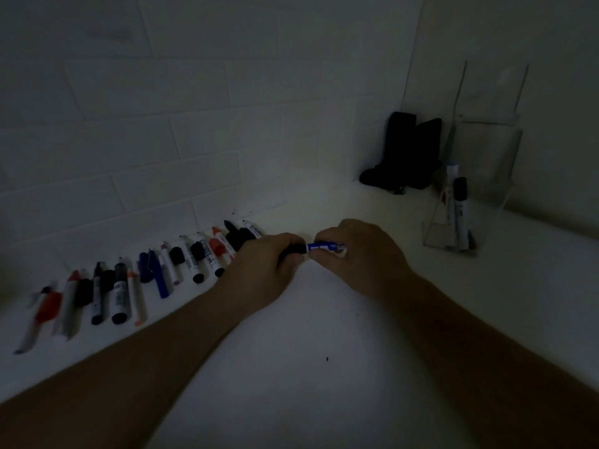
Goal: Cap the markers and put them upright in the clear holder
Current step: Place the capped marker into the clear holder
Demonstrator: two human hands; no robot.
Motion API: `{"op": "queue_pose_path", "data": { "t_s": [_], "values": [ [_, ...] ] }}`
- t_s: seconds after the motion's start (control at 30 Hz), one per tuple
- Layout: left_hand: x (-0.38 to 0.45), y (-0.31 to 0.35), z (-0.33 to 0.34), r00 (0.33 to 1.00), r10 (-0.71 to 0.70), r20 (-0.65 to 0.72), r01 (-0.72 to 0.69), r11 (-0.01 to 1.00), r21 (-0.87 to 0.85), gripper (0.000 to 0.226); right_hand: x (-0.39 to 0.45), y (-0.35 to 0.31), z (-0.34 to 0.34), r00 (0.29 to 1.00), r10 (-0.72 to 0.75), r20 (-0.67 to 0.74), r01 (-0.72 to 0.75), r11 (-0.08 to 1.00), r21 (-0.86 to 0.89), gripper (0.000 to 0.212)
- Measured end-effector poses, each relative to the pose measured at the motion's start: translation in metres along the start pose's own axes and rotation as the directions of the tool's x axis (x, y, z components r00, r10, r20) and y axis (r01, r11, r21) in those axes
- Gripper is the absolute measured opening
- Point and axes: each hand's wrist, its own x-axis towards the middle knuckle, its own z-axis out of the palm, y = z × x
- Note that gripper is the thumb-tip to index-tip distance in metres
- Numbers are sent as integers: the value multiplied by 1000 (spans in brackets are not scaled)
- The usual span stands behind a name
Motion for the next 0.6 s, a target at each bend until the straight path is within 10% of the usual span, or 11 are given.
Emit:
{"op": "queue_pose_path", "data": {
  "t_s": [0.6],
  "values": [
    [-5, 4, -4, 987, -50, -152, 36, 995, -89, 9, -2, -13, -10, 998, -24, 61, 19, 997, 68, 34]
  ]
}}
